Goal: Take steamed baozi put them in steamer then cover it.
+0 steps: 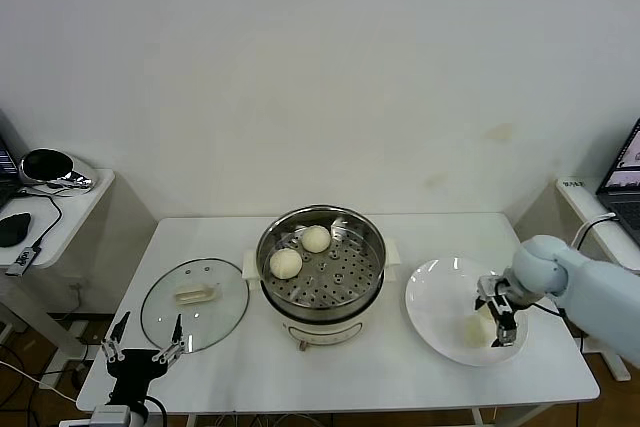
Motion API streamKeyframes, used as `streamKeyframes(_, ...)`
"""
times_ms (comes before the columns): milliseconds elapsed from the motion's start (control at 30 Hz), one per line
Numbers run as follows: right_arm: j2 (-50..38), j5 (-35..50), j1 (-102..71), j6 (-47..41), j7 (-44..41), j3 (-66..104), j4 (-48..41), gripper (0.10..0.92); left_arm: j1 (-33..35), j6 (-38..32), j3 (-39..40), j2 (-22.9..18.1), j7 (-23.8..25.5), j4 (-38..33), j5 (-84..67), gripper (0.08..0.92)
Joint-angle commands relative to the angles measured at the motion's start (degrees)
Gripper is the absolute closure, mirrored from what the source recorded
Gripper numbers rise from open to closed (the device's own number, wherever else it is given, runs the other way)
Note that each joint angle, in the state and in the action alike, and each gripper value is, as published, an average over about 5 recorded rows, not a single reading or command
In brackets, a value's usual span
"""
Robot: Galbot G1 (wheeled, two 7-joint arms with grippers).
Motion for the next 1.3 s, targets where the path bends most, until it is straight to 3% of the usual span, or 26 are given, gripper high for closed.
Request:
streamKeyframes(33, 3.0, -1.1, -3.0, -0.1, 1.3, 2.0, -2.1, 0.203, 0.0, 0.0, 0.0, 0.0, 0.0, 0.1, 0.0, 0.177)
streamKeyframes(267, 3.4, -1.8, -3.0, -0.9, 1.4, 2.0, -2.4, 0.233, -0.1, -0.1, -0.1, -0.1, -0.1, 0.3, 0.0, 0.177)
streamKeyframes(600, 1.1, 0.5, 0.1, -1.3, 0.4, 1.7, 0.0, 0.419, -0.1, -0.1, 0.0, -0.1, -0.1, 0.1, 0.0, 0.177)
streamKeyframes(967, -1.2, 10.1, 23.8, -1.4, -6.0, -6.3, 2.1, 0.423, -0.5, -0.1, 0.3, 0.2, 0.0, 0.0, 0.0, 0.177)
streamKeyframes(1300, 13.6, 19.4, 45.8, 2.3, -6.8, -15.3, -4.8, 0.423, -0.7, -0.1, 0.3, 0.5, 0.0, 0.2, -0.1, 0.177)
